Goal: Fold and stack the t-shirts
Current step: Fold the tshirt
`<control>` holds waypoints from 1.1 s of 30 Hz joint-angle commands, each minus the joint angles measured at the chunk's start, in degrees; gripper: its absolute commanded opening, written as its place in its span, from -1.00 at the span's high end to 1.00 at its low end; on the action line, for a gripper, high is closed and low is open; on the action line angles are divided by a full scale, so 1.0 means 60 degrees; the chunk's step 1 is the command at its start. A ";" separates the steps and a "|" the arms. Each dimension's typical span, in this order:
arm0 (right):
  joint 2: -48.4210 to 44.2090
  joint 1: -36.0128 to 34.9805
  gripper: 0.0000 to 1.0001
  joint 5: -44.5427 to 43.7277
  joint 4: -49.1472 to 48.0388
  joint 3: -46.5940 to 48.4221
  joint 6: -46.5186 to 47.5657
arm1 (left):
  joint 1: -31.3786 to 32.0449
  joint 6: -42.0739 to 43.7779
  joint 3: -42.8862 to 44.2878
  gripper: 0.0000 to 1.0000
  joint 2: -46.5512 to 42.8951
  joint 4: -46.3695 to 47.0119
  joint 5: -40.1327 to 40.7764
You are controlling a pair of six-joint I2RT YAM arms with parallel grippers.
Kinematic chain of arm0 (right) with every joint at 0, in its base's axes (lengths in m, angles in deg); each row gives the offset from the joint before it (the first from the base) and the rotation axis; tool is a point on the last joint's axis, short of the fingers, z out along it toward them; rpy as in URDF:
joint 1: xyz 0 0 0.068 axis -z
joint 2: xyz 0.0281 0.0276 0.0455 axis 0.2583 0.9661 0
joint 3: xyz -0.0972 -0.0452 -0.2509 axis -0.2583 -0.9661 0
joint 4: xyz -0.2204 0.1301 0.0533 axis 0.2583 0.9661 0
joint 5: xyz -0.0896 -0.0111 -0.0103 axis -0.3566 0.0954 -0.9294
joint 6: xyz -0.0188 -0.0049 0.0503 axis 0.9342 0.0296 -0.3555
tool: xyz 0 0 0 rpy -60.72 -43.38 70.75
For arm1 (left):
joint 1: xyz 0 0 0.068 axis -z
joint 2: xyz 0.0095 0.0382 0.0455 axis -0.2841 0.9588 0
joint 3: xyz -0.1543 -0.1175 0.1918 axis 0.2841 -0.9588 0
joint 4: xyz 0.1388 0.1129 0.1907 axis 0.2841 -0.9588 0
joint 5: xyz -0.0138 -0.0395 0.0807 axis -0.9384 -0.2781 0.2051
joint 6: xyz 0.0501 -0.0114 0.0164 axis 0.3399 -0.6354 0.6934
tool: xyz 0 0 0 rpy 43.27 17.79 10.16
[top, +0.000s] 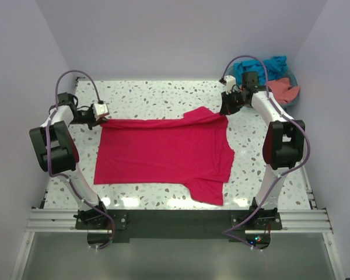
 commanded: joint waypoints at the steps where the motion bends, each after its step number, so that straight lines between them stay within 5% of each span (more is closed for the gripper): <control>1: -0.0221 0.0021 1.00 -0.0074 -0.0034 -0.0448 0.0469 | -0.0096 0.1341 -0.0443 1.00 -0.0322 -0.0683 0.0232; 10: 0.0029 -0.0023 1.00 -0.0046 0.0039 -0.0333 0.0293 | -0.0052 0.1123 -0.0475 1.00 -0.0014 -0.0040 0.0922; 18: -0.0454 -0.0038 1.00 0.0072 0.0787 -0.0344 0.0879 | -0.0067 0.1928 0.0171 1.00 0.0074 -0.1197 0.0848; 24: -0.0104 -0.0301 1.00 -0.0147 0.1166 -0.0947 0.1421 | 0.0123 0.2412 -0.0677 0.61 0.0001 -0.1212 0.1388; 28: 0.0073 -0.0346 0.21 -0.0426 0.1970 -0.0699 0.1773 | 0.0182 0.2239 -0.0285 0.17 -0.0102 -0.1723 0.1128; 33: -0.0192 -0.0316 -0.07 -0.0266 0.2134 0.0149 0.1116 | 0.0926 -0.0173 0.1544 -0.03 -0.0145 -0.1600 -0.0234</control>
